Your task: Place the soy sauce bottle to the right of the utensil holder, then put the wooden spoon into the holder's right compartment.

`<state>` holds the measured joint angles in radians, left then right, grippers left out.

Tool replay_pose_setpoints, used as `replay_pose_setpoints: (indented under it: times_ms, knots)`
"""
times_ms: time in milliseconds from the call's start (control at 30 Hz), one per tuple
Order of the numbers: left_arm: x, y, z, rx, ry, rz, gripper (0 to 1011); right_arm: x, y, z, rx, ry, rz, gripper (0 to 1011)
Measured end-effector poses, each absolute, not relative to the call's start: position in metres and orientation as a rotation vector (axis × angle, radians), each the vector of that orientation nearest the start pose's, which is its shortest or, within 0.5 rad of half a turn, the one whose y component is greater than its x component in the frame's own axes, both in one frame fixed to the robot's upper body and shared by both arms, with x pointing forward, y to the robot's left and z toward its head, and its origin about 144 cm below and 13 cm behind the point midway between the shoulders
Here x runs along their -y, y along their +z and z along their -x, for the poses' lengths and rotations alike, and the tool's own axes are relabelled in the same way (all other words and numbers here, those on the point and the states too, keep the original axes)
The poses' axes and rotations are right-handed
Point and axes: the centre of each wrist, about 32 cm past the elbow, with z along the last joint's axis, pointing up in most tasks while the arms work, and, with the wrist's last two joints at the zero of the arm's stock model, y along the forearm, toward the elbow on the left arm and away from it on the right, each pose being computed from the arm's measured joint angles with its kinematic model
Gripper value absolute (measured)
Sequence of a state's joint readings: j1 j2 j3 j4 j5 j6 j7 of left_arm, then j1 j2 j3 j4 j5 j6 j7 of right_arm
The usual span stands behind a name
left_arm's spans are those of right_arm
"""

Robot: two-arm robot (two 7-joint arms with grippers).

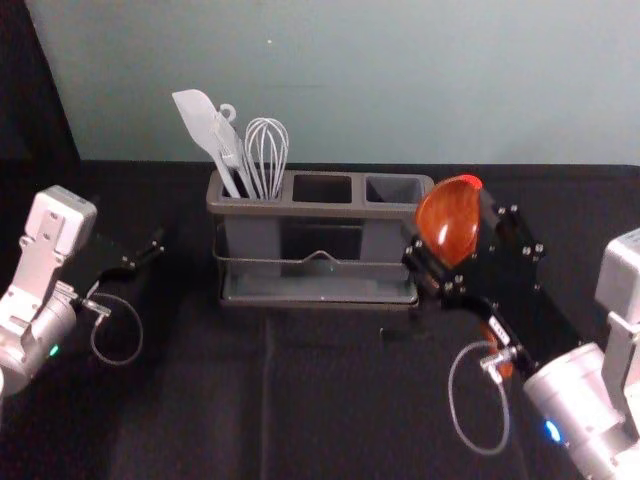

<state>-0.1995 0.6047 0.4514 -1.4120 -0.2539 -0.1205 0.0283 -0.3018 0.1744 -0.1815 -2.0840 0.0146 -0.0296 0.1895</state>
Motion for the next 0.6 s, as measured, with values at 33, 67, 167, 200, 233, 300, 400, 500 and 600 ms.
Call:
replay_pose_setpoints:
  times_ms: [33,67,167,200,233,300,400,500,600]
  knots:
    - [-0.31,1.14,-0.489,0.285,1.248,-0.304,1000,0.2,1.215,-0.362,0.23,-1.139,-0.103,838]
    - [-0.31,1.14,-0.489,0.285,1.248,-0.304,1000,0.2,1.216,-0.364,0.233,-1.141,-0.113,837]
    - [-0.31,1.14,-0.489,0.285,1.248,-0.304,1000,0.201,1.221,-0.371,0.25,-1.146,-0.146,838]
    - [-0.31,1.14,-0.489,0.285,1.248,-0.304,1000,0.201,1.225,-0.376,0.26,-1.144,-0.165,838]
    - [-0.31,1.14,-0.489,0.285,1.248,-0.304,1000,0.201,1.229,-0.38,0.272,-1.136,-0.182,838]
    - [-0.31,1.14,-0.489,0.285,1.248,-0.304,1000,0.202,1.233,-0.386,0.288,-1.123,-0.197,838]
    - [-0.31,1.14,-0.489,0.285,1.248,-0.304,1000,0.203,1.24,-0.398,0.337,-1.08,-0.232,838]
    - [-0.31,1.14,-0.489,0.285,1.248,-0.304,1000,0.203,1.247,-0.412,0.38,-1.031,-0.275,838]
    - [-0.31,1.14,-0.489,0.285,1.248,-0.304,1000,0.203,1.251,-0.427,0.401,-0.992,-0.32,838]
